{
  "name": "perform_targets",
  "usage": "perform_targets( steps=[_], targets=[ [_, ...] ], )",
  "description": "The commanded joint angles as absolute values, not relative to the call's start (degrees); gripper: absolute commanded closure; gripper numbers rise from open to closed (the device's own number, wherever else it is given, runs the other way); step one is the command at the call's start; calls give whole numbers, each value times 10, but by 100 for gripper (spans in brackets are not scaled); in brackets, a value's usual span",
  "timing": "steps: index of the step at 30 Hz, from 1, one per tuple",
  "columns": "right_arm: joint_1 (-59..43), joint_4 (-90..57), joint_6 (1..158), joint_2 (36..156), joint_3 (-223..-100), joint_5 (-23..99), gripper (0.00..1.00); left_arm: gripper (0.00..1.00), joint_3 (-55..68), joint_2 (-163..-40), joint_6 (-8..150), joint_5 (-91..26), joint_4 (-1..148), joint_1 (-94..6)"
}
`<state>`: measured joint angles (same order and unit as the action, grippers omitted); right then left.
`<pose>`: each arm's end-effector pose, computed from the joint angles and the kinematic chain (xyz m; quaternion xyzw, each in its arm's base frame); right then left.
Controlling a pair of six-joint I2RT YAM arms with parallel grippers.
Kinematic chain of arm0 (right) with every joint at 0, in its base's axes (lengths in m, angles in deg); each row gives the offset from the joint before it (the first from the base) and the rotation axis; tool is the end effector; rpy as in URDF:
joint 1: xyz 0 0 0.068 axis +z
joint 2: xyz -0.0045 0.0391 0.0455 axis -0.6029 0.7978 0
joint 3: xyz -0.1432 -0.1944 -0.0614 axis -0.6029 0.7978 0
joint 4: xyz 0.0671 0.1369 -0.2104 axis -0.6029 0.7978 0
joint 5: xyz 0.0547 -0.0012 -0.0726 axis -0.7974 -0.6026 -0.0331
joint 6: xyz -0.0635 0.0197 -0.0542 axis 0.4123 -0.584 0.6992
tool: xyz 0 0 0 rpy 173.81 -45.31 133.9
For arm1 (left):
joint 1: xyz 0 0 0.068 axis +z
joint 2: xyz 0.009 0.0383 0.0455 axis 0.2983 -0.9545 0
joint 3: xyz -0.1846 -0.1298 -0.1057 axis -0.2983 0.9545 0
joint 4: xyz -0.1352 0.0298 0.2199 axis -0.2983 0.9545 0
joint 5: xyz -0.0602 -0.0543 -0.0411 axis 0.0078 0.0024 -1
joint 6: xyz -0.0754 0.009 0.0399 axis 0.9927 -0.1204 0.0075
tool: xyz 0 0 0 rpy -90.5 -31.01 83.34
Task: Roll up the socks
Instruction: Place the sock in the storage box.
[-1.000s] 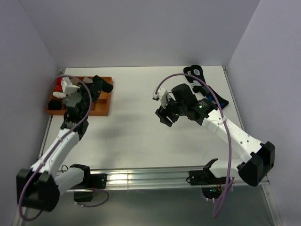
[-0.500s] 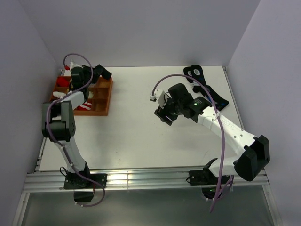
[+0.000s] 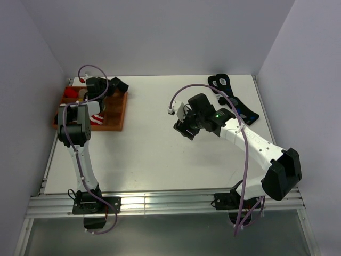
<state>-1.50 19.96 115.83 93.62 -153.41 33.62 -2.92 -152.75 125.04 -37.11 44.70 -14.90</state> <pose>0.2528 0.2001 0.2496 -0.5297 0.7645 0.1169 0.3483 0.5206 0.0054 0.1403 -0.3829 0.6869 -0.3963 0.4738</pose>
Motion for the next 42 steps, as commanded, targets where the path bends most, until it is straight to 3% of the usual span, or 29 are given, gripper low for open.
perform_targets(
  steps=[1, 14, 26, 42],
  targets=[
    [-20, 175, 1169, 940, -1538, 324, 34, 100, -25, -1528, 1263, -386, 425, -137],
    [-22, 172, 1171, 943, -1525, 308, 36, 100, -59, -1538, 1236, -359, 628, -127],
    [-22, 183, 1171, 961, -1531, 290, 37, 100, -239, -1594, 1163, -245, 959, -140],
    [-22, 192, 1177, 978, -1531, 285, 40, 100, -361, -1672, 1122, -134, 1162, -158]
  ],
)
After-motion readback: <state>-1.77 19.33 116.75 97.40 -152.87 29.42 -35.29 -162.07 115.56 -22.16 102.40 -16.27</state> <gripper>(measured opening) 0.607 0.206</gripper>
